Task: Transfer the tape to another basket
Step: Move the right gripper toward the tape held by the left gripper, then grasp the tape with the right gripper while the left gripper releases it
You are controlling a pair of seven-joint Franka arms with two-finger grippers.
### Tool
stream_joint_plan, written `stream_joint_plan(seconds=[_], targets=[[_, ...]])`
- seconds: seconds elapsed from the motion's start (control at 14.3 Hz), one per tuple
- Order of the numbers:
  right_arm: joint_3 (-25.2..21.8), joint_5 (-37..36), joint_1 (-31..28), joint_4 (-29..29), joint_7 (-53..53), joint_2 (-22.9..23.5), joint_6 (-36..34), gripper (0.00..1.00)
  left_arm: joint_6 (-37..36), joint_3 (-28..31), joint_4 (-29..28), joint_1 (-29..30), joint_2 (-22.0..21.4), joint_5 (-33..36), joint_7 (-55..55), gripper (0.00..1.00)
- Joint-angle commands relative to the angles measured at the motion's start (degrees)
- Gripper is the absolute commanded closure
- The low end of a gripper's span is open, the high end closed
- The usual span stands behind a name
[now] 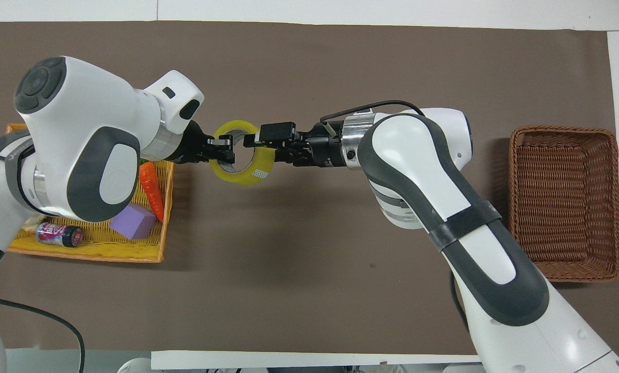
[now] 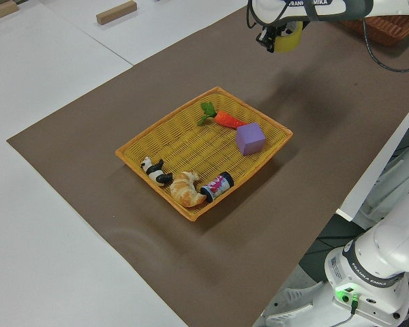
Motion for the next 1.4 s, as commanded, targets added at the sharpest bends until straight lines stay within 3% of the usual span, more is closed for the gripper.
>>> stream_joint_plan(seconds=[0.0,0.28,0.42,0.49,0.56,0.63,0.84,1.05,1.33], targets=[[0.34,0.89,-0.55,-1.89,-2.45,-1.03,-0.82,0.43,-0.32,0.06,0.52,0.20,-0.04,-0.91,0.11,0.98],[0.25,0.81,-0.03,-3.13,-4.65,-1.47,-0.29,0.94,-0.32,0.06,0.43,0.20,-0.04,-0.91,0.11,0.98],[0.34,0.72,-0.03,-3.04,-4.65,-1.47,-0.38,1.00,-0.58,0.06,0.52,0.11,-0.04,-0.91,-0.06,0.98],[0.34,0.72,-0.03,-3.13,-4.74,-1.47,-0.46,1.00,-1.10,0.06,0.70,0.11,-0.04,-0.91,-0.50,0.89],[0.34,0.72,-0.03,-3.04,-4.74,-1.47,-0.38,1.00,-1.11,0.15,1.22,0.11,-0.04,-0.91,-0.59,0.61],[0.25,0.72,-0.11,-3.04,-4.74,-1.47,-0.46,1.00,-0.50,0.24,2.10,0.11,-0.04,-0.13,-0.07,0.01],[0.25,0.63,-0.20,-3.04,-4.74,-1.47,-0.73,1.00,-2.86,1.20,7.80,2.90,-2.13,0.14,-0.24,0.00],[-0.10,-3.56,-1.60,-3.04,-4.74,-2.26,-1.51,1.00,-8.04,1.73,10.63,14.22,-5.65,1.28,0.46,0.00],[-0.19,-15.60,-14.40,-2.69,-4.74,-5.07,-14.05,1.00,-9.45,1.73,9.84,26.01,-6.19,20.58,11.06,0.00]])
